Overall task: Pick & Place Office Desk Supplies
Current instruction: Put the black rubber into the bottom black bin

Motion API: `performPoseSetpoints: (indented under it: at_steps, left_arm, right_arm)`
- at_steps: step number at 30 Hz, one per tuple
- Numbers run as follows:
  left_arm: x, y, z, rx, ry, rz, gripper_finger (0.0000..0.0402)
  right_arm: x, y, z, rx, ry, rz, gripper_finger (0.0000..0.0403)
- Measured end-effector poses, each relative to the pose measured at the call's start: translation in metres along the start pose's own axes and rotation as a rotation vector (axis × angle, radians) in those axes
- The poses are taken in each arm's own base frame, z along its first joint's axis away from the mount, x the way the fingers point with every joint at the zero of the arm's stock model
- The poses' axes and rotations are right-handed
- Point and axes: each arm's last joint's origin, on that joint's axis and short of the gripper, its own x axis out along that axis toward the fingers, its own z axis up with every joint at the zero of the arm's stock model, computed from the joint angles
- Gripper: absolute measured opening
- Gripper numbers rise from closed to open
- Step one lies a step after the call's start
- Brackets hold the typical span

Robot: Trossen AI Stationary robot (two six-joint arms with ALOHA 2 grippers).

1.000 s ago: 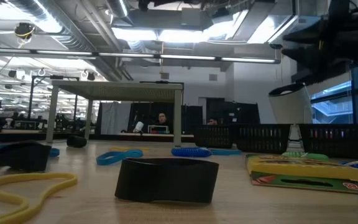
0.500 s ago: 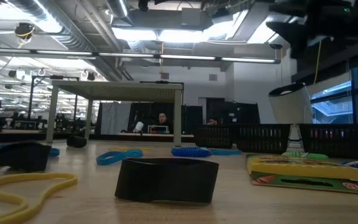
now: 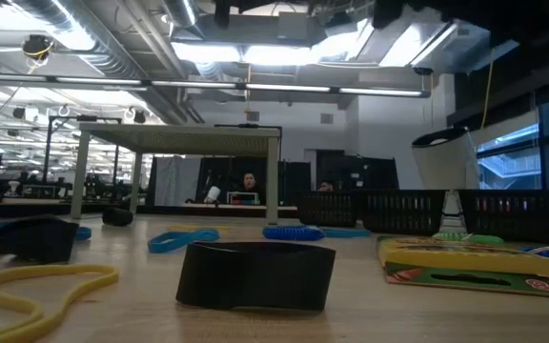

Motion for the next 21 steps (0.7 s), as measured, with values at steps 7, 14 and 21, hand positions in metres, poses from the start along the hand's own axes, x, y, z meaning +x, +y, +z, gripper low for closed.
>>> performPoseSetpoints:
  at_steps: [7, 14, 21]
  left_arm:
    - [-0.006, -0.012, -0.004, 0.010, 0.036, -0.043, 0.0005]
    - [-0.008, -0.017, -0.003, 0.026, 0.034, -0.063, 0.0008]
    - [-0.006, -0.015, -0.001, 0.014, 0.008, -0.168, 0.0005]
  right_arm:
    - [0.015, -0.006, -0.001, -0.087, 0.121, -0.119, 0.0191]
    - [0.016, -0.005, 0.003, -0.095, 0.104, -0.077, 0.0191]
    - [0.018, -0.005, 0.001, -0.095, 0.097, -0.060, 0.0191]
